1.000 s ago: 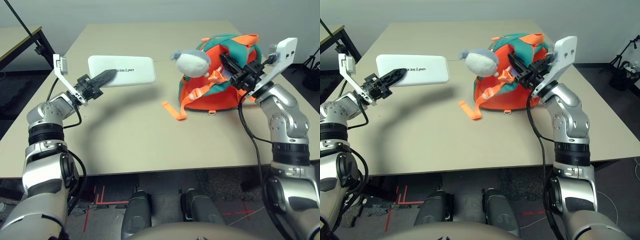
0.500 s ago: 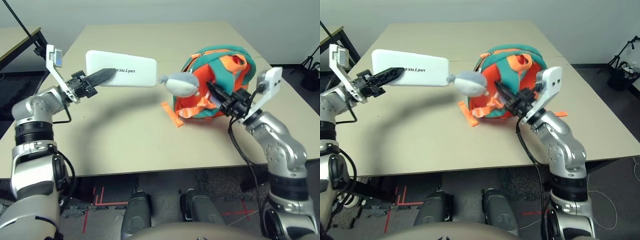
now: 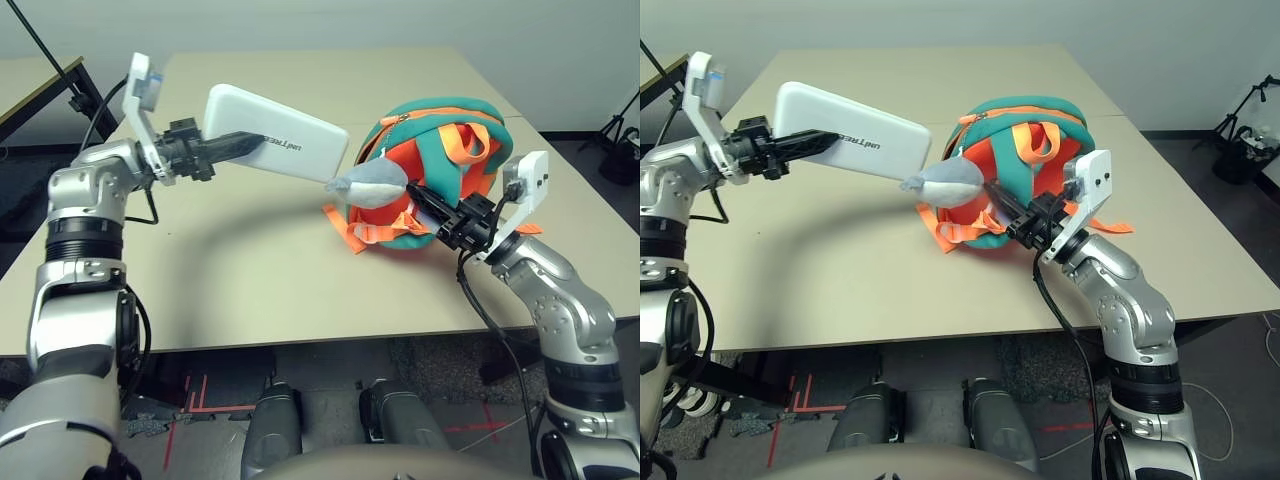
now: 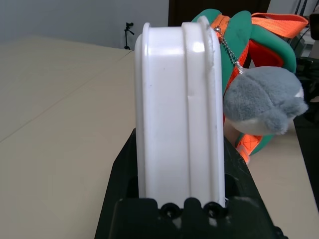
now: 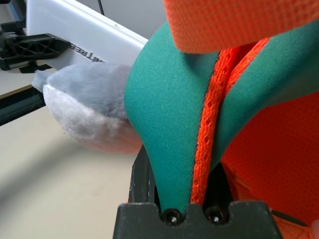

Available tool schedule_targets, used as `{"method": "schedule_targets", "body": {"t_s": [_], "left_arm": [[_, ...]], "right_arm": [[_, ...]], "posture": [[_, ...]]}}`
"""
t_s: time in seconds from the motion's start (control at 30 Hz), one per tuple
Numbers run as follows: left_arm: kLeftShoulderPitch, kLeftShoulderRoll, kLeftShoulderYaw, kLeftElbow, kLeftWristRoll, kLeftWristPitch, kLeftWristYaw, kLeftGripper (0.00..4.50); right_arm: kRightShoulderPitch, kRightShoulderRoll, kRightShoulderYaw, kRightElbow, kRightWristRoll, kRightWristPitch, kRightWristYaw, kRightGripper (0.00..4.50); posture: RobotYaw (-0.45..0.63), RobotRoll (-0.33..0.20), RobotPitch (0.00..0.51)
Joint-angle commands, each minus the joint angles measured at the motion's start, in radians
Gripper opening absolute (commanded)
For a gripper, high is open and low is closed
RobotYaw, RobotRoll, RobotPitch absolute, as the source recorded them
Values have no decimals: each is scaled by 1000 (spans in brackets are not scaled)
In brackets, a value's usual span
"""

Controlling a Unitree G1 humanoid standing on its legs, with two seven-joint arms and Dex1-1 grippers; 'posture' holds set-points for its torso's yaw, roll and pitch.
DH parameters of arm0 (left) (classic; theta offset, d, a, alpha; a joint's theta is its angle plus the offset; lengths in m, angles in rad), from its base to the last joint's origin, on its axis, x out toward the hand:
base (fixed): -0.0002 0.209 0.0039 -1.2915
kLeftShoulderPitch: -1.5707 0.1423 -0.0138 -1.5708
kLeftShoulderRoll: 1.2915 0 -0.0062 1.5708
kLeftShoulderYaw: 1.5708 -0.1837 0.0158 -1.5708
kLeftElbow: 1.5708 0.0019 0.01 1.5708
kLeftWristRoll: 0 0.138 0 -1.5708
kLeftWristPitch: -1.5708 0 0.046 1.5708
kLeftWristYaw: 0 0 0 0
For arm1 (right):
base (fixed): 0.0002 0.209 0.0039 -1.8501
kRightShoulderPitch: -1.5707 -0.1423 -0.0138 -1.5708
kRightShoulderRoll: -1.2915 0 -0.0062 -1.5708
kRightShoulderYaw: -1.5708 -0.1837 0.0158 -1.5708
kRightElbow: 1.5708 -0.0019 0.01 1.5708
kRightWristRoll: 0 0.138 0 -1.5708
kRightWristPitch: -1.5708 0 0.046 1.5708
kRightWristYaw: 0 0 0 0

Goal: Put the pencil case into the backpack and zip it.

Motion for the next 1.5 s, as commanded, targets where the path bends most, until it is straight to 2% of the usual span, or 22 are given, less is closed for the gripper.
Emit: {"method": "schedule_targets", "body": {"t_s": [0.03, 0.43, 0.7, 0.87, 1.0, 1.27, 1.5], "left_arm": [[-61, -39, -16, 45, 26, -58, -31, 1390], [-148, -130, -16, 89, 31, -62, -90, 1388], [-153, -149, -14, 2, 7, -13, -114, 1384], [-122, -141, -52, -137, -4, 72, -157, 1384], [-115, -141, -43, -174, -10, 104, -151, 1384], [-93, -136, -48, -168, 15, 81, -137, 1383], [-55, -173, -52, -133, 48, -12, -84, 1383]], "right_arm": [[-6, 0, 19, -7, 10, -2, 13, 127], [1, -6, 17, -27, 4, -5, 3, 127], [-2, -15, 22, -25, 2, -5, 6, 127], [-12, -20, 29, -15, -3, -8, 13, 127], [-19, -18, 34, -9, -6, -11, 14, 127], [-29, -19, 42, 1, -17, -17, 24, 127], [-36, -14, 52, 7, -23, -22, 23, 127]], "posture": [[-163, 0, 4], [-202, 0, 0], [-199, 0, 0], [-197, 0, 0], [-195, 0, 0], [-195, 0, 0], [-193, 0, 0]]}}
